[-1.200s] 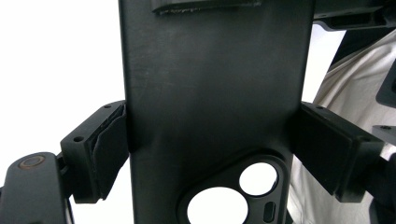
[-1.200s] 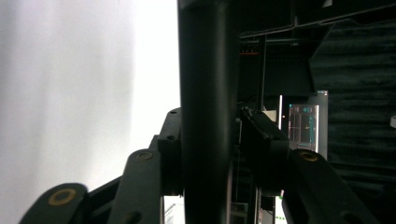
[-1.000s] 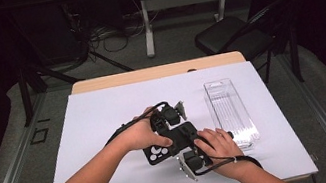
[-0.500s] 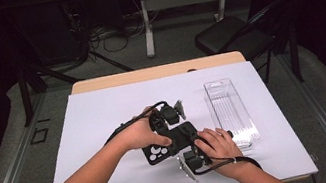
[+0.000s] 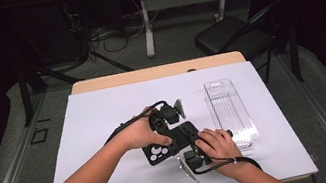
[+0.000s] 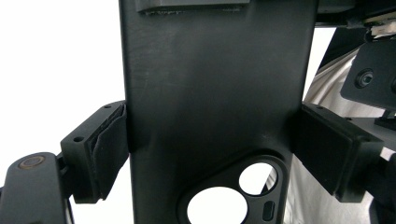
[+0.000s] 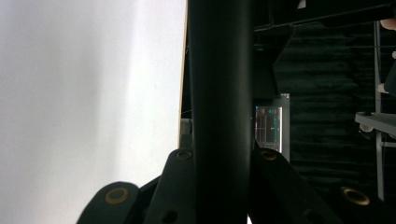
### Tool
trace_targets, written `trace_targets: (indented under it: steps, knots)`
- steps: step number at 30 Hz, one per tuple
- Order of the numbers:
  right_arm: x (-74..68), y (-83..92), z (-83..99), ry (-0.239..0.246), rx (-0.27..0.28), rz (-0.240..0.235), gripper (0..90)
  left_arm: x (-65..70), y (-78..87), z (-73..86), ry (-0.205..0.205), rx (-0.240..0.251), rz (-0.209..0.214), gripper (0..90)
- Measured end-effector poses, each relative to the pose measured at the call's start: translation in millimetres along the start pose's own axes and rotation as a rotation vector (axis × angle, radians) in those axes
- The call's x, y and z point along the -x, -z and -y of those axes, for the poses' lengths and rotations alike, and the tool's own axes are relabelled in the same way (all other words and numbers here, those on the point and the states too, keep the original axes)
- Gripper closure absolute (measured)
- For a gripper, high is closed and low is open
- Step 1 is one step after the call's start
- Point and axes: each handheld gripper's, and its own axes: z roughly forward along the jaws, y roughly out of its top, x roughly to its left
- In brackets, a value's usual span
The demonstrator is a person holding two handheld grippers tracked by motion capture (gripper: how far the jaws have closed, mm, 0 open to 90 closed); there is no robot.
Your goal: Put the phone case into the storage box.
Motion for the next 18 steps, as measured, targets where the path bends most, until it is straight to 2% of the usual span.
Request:
trace_targets:
  steps: [12, 18]
  knots:
    - [-2.4, -1.0, -0.5, -0.007, 0.002, 0.029, 87.7, -0.6, 0.4, 0.8, 0.004, 0.002, 0.004, 14.7]
    - [-2.1, -0.9, -0.6, -0.007, -0.001, 0.025, 88.2, -0.6, 0.4, 1.1, 0.005, 0.006, 0.005, 14.4]
